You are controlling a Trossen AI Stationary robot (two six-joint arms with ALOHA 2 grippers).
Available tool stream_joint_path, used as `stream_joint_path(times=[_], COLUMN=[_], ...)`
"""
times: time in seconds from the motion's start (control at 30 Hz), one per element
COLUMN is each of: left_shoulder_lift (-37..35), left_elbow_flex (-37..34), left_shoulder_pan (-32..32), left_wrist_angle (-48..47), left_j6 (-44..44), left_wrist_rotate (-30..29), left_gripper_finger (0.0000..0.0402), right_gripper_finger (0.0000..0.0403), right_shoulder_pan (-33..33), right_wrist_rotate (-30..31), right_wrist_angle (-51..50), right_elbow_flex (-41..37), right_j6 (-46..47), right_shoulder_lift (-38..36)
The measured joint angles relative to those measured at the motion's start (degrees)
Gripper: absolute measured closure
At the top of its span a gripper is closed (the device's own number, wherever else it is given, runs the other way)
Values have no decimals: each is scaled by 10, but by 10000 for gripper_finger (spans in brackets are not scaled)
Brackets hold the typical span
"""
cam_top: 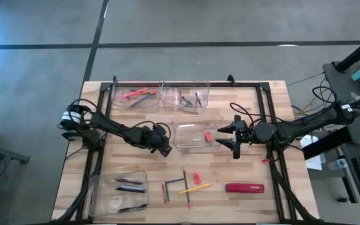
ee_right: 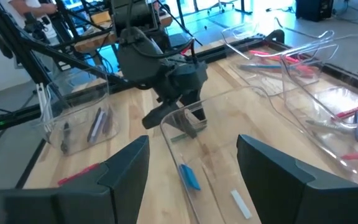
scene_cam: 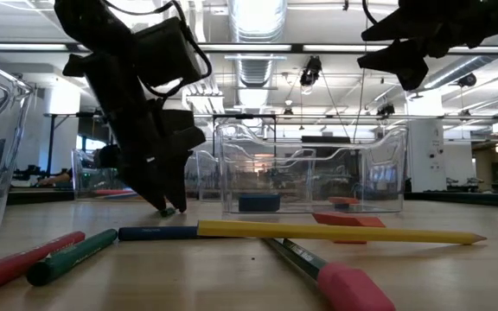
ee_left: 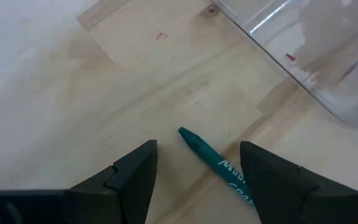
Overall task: Sort crayons/erasers/pens/pencils in bins
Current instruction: Put the top green crayon into the top right transparent bin
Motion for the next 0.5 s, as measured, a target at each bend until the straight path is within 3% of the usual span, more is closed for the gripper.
stream_joint_path(times=[0.23, 0.5], left_shoulder_lift=[6, -2], left_elbow_flex=[1, -4], left_shoulder_pan=[-1, -1], left_wrist_angle=[-44, -64], left_j6=[-10, -12], left_wrist_rotate=[13, 12], left_gripper_finger=[210, 334], right_gripper_finger=[172, 172], right_shoulder_pan=[0, 0], right_wrist_rotate=[0, 0], right_wrist_angle=[-12, -14], right_elbow_flex=[-1, -2], right_j6=[9, 9], right_shoulder_lift=[0, 0])
